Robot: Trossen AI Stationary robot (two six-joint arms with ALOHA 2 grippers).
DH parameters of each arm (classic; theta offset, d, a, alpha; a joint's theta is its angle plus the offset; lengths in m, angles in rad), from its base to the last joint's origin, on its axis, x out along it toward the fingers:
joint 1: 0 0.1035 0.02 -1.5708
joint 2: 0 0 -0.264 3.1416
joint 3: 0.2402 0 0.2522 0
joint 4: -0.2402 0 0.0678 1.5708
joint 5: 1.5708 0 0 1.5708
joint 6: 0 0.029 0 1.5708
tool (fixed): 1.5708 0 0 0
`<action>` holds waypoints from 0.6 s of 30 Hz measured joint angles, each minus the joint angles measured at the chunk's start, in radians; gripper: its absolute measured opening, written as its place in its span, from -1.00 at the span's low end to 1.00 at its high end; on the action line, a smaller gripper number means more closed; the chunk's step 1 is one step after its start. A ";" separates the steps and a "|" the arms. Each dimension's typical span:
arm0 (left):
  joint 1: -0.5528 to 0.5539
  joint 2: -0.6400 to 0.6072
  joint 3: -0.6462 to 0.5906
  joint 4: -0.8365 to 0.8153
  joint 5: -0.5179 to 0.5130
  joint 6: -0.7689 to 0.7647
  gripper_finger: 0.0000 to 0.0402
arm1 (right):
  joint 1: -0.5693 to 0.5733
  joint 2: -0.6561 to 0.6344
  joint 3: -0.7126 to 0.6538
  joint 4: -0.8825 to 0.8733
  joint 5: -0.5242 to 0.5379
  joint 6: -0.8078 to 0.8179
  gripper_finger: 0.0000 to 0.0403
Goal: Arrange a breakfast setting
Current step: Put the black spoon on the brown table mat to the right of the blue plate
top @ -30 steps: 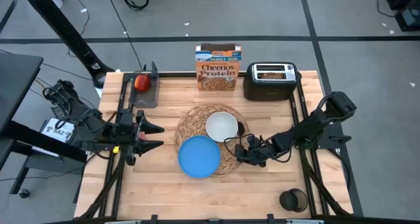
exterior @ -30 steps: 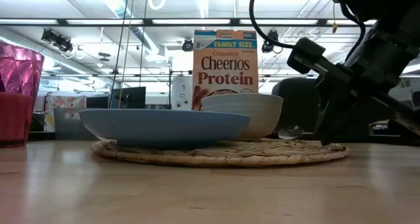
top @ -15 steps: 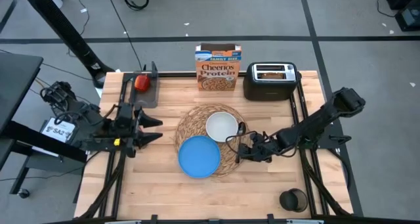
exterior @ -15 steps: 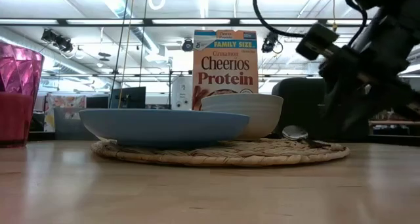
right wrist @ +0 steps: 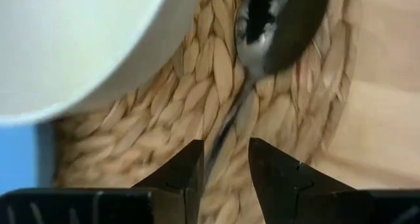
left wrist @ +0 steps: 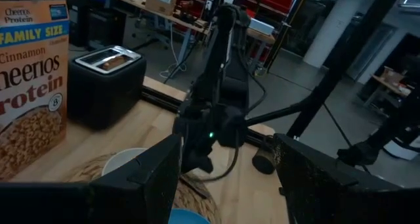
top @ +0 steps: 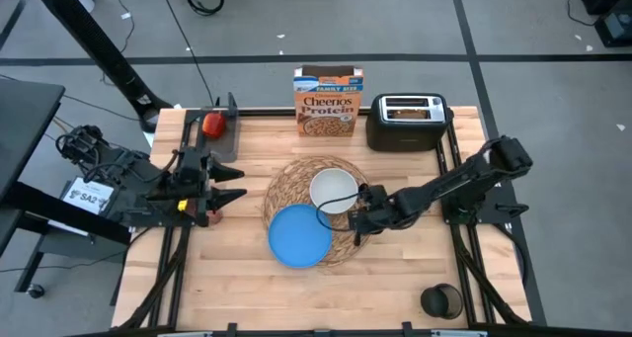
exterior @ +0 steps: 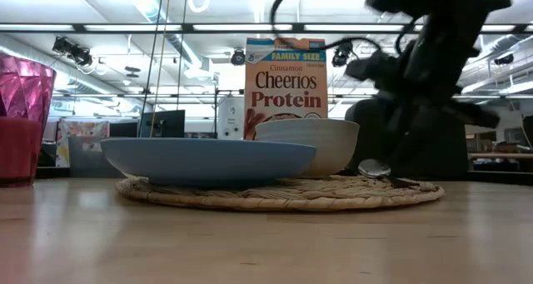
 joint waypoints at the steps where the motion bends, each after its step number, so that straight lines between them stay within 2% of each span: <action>1: 0.000 0.000 0.000 0.000 0.000 0.000 0.21 | -0.003 0.017 0.010 -0.006 0.012 -0.010 -0.36; 5: -0.006 0.000 0.000 0.002 0.000 -0.006 0.21 | -0.018 0.074 0.044 -0.034 0.047 -0.050 -0.36; 10: -0.006 0.000 0.000 0.004 0.000 -0.007 0.21 | -0.047 0.128 0.053 -0.021 0.025 -0.097 -0.38; 18: -0.006 0.000 0.000 0.003 0.000 -0.024 0.21 | -0.052 0.101 0.051 -0.071 0.026 -0.113 -0.51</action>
